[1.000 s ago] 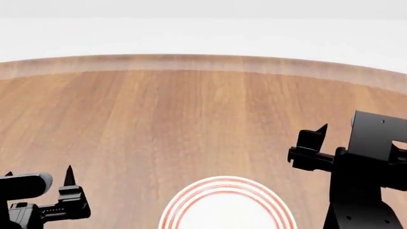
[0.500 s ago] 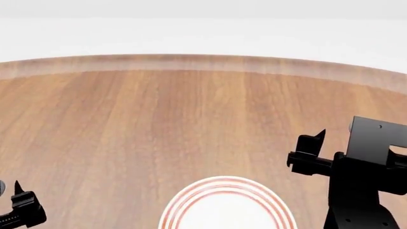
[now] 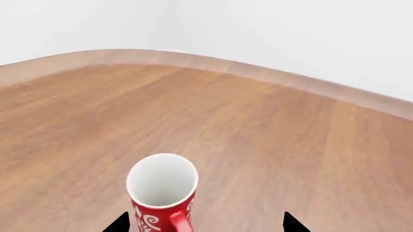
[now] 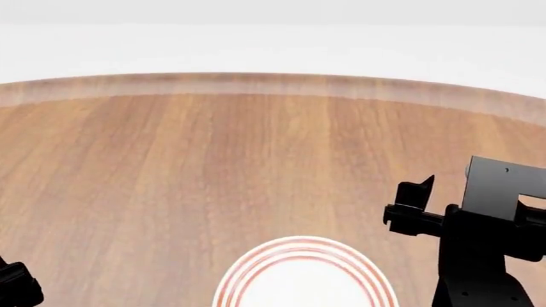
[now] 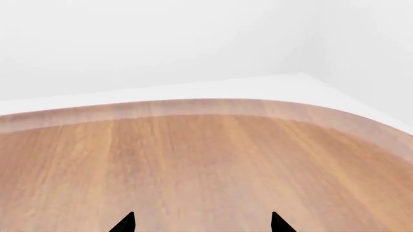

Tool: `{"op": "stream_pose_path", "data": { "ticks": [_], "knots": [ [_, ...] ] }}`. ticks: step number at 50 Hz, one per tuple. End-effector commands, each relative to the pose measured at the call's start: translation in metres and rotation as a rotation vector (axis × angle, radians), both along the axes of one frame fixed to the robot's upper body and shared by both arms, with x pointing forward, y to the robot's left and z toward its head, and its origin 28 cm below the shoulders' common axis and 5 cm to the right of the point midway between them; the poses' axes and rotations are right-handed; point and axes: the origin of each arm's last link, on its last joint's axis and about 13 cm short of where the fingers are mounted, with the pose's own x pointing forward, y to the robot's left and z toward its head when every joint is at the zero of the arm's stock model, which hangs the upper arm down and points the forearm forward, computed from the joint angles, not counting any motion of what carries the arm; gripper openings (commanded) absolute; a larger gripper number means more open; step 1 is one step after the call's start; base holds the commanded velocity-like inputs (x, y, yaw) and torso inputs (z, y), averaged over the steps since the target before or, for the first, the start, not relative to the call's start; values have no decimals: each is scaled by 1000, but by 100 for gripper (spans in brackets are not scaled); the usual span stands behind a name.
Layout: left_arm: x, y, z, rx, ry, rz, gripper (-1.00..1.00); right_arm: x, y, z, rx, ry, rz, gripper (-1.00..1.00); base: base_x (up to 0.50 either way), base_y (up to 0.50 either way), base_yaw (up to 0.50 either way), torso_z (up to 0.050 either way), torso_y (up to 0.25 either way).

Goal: Pick up the red mug and put it on the plate

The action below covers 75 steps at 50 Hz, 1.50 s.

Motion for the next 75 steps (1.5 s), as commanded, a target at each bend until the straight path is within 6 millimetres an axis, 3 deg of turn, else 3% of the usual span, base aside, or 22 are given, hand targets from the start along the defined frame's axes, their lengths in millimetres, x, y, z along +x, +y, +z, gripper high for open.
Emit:
{"op": "stream_pose_path", "data": {
  "ticks": [1, 44, 75],
  "knots": [
    [1, 1, -2, -35, 2, 26, 100, 1, 1, -2, 29, -8, 7, 100, 0, 0, 0, 0, 0],
    [47, 16, -33, -134, 156, 75, 100, 4, 3, -6, 38, 3, 26, 100, 0, 0, 0, 0, 0],
    [58, 23, -54, -188, 231, 100, 100, 5, 3, -11, 47, 10, 29, 100, 0, 0, 0, 0, 0]
  ]
}}
